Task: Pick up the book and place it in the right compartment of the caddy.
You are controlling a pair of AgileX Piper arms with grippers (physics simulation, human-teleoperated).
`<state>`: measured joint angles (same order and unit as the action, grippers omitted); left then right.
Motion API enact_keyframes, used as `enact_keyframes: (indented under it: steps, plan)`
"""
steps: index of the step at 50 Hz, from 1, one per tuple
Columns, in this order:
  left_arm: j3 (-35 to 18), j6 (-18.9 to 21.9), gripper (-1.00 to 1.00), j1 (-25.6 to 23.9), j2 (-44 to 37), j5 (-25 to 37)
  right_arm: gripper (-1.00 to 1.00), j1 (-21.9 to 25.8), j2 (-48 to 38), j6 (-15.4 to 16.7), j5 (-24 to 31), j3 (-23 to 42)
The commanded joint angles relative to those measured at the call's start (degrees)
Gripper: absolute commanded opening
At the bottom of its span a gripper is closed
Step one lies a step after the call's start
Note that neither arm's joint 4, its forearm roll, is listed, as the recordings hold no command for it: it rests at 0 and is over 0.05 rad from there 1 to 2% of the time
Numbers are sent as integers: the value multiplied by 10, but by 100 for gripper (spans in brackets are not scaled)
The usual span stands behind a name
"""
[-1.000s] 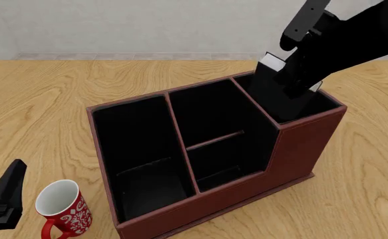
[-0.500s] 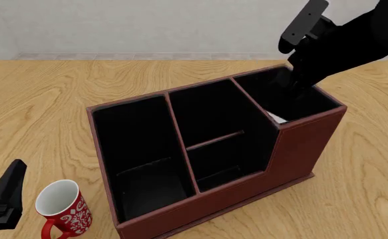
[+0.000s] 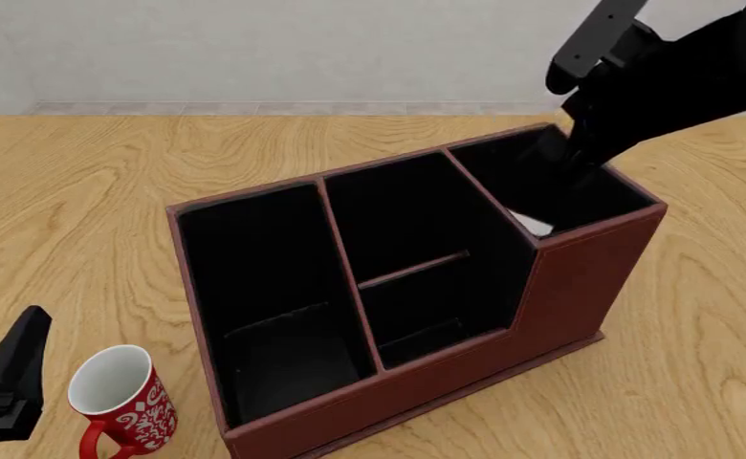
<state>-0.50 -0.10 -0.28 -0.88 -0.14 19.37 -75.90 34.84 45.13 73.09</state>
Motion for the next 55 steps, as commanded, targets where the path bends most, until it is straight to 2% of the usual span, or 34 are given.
enact_keyframes:
  steps: [1, 9, 11, 16, 28, 32, 40, 46, 48, 55]
  plan:
    - [0, 0, 100, 0, 0, 0, 100, -1, 23, -5, -10, -12]
    - [0, 0, 100, 0, 0, 0, 100, 0, 55, -16, -28, -30]
    - [0, 0, 100, 0, 0, 0, 100, -8, 71, -10, -46, -50]
    - [0, 0, 100, 0, 0, 0, 100, -2, 113, -27, -80, -80]
    - [0, 0, 100, 0, 0, 0, 100, -1, 172, -50, -124, -132]
    - [0, 0, 100, 0, 0, 0, 100, -6, 195, -48, -144, -154]
    - [0, 0, 100, 0, 0, 0, 100, -4, 228, -59, -151, -157]
    - [0, 0, 100, 0, 0, 0, 100, -6, 252, -65, -172, -178]
    - [0, 0, 100, 0, 0, 0, 100, -14, 258, -58, -182, -187]
    - [0, 0, 100, 0, 0, 0, 100, -11, 282, -71, -196, -201]
